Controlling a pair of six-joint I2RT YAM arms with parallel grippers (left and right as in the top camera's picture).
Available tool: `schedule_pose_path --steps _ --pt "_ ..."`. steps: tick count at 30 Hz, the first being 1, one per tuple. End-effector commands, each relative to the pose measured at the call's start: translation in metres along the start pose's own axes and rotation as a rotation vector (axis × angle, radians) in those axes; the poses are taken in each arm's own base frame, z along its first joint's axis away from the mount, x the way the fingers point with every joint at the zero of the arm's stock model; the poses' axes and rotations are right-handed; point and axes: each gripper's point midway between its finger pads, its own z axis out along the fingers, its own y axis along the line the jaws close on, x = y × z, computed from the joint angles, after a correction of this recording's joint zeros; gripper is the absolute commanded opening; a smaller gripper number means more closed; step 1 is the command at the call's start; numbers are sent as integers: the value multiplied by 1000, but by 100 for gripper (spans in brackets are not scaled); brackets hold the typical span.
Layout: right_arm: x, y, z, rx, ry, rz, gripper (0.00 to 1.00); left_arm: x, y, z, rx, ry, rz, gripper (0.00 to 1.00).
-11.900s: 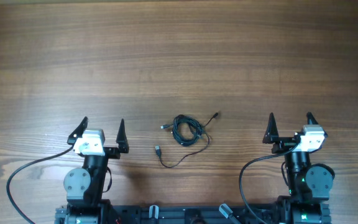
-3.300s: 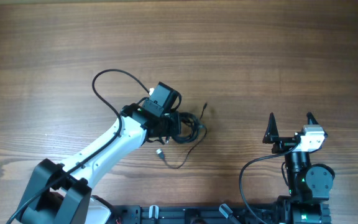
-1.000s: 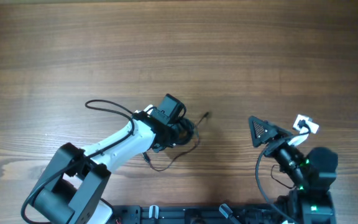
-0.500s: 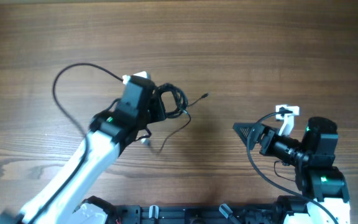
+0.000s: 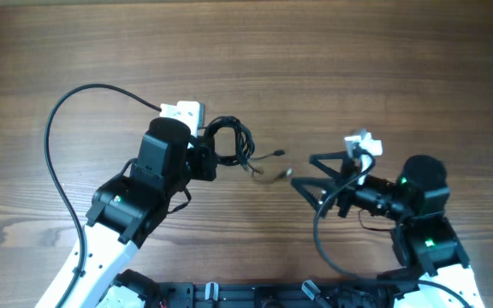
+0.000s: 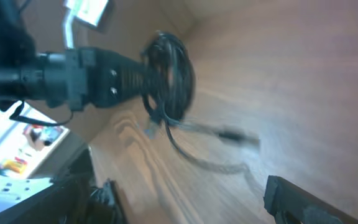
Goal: Untangle cables
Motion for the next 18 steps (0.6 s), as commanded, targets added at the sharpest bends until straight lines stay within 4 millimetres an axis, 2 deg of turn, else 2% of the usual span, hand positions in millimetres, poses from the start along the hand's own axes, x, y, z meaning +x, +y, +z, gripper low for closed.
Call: schedule_pose_path --steps 1,6,13,18 --pt "-13 2 14 62 -51 -75 96 -7 -1 -5 0 -22 35 4" --pt "-2 13 45 49 -27 -116 96 -7 -1 -5 3 -20 35 4" --pt "39 3 87 86 95 -104 92 -7 -1 -6 3 -21 35 4" --pt "57 4 106 57 142 -104 82 -7 -1 -5 3 -20 23 4"
